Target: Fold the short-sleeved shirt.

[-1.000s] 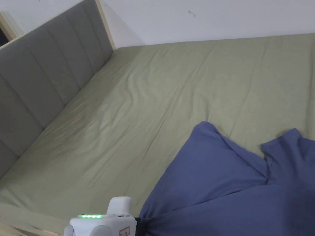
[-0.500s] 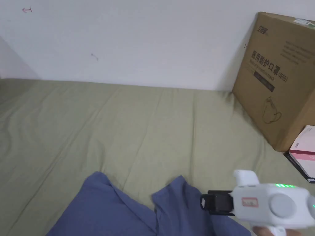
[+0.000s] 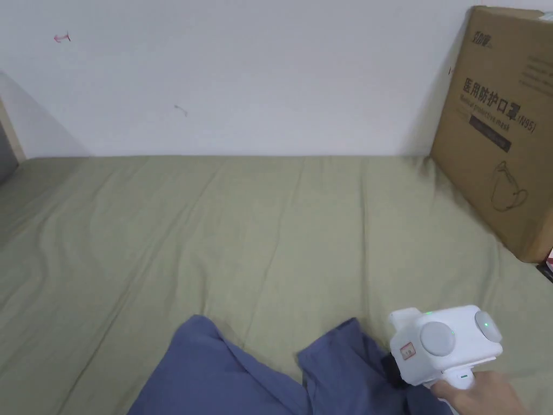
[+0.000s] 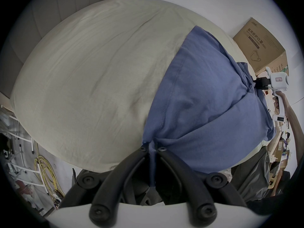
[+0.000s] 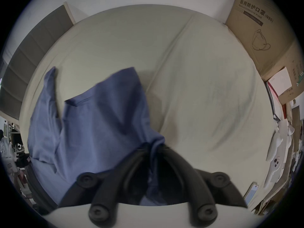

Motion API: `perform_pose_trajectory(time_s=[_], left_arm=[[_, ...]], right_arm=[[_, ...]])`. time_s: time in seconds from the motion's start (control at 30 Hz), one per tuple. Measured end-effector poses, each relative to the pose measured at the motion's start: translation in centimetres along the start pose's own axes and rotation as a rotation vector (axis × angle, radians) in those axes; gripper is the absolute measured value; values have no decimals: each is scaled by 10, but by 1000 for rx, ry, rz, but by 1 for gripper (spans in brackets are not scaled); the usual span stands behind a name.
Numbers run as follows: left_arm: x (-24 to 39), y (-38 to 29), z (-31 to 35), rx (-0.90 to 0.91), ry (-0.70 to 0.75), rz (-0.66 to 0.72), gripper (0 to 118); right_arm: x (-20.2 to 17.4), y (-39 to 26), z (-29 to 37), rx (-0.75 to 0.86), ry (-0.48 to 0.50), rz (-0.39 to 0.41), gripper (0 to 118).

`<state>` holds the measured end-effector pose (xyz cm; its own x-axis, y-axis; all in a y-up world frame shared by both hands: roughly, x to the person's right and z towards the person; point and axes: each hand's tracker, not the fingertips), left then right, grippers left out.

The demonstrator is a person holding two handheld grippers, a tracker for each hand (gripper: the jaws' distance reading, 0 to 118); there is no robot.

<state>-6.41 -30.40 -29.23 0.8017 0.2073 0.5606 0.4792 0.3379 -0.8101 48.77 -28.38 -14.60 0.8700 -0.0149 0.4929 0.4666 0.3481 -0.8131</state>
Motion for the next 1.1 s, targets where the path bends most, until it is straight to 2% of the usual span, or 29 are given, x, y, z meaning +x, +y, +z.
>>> perform_pose_trajectory(time_s=[0.1, 0.2, 0.27, 0.33, 0.53, 0.8, 0.9, 1.0, 1.1], left_arm=[[-3, -5, 16, 40, -23, 19, 4], [1, -7, 49, 215, -58, 26, 4], [6, 2, 75, 331, -148, 62, 4], [18, 17, 102, 439, -198, 34, 4], [69, 91, 197, 707, -273, -122, 4], [103, 203, 267, 928, -211, -272, 4], [114, 242, 287, 983, -148, -310, 4], [122, 275, 301, 1002, -144, -294, 4], [127, 307, 308, 1021, -78, -304, 4]], right_arm=[[-4, -10, 33, 118, -17, 15, 3], [0, -21, 88, 243, 13, 10, 3], [1, -30, 131, 348, 46, -12, 3], [6, -37, 171, 446, 62, -37, 3], [15, -39, 286, 726, 13, -45, 3], [20, 1, 386, 971, -75, -79, 3], [21, 31, 407, 1000, -102, -78, 3], [21, 64, 419, 1026, -135, -76, 3], [18, 97, 424, 1048, -200, -66, 3]])
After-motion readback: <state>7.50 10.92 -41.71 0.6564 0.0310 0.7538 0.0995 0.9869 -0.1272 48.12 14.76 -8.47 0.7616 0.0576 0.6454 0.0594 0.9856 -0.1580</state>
